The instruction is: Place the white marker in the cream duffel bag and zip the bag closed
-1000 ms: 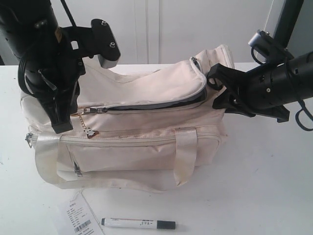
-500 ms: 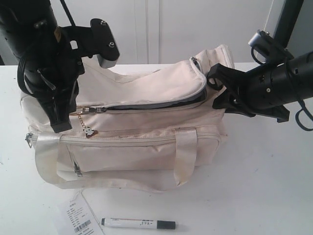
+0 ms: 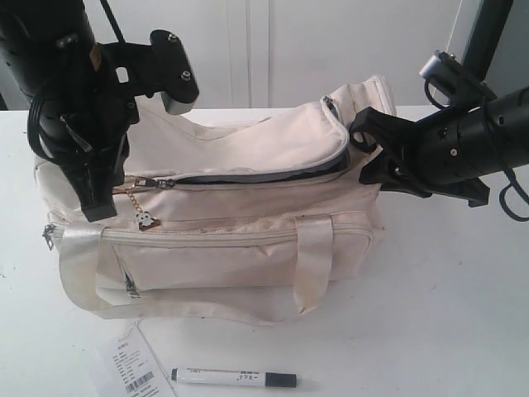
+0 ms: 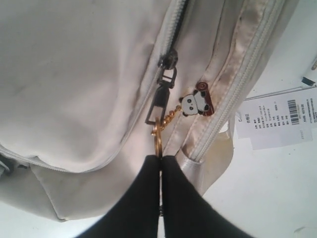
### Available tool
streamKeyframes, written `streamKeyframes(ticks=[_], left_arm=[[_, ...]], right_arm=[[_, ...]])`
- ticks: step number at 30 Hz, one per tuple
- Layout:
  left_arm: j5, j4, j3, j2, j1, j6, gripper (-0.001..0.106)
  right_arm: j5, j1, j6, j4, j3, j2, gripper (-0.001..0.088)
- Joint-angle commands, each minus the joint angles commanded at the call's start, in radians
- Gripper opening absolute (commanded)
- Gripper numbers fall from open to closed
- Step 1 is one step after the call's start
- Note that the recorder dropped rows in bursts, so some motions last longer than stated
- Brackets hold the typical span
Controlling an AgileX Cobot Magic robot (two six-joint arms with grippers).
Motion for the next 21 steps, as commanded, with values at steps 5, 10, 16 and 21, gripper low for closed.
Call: streamKeyframes(ticks=[5,10,16,21], left_arm=[[0.000,0.007,0.000,0.000,0.000,0.000,0.000],[0.000,0.019,0.000,0.000,0.000,0.002,0.000],[0.000,-0.001,0.000,0.000,0.000,-0.002,0.000],[0.000,-0.034,0.000,0.000,0.000,-0.002,0.000]], right_arm=[[0.000,0.000,0.000,0.000,0.000,0.000,0.0000],[0.000,0.000,0.000,0.000,0.000,0.000,0.0000],[0.000,0.000,0.000,0.000,0.000,0.000,0.0000],[0.000,0.000,0.000,0.000,0.000,0.000,0.0000]])
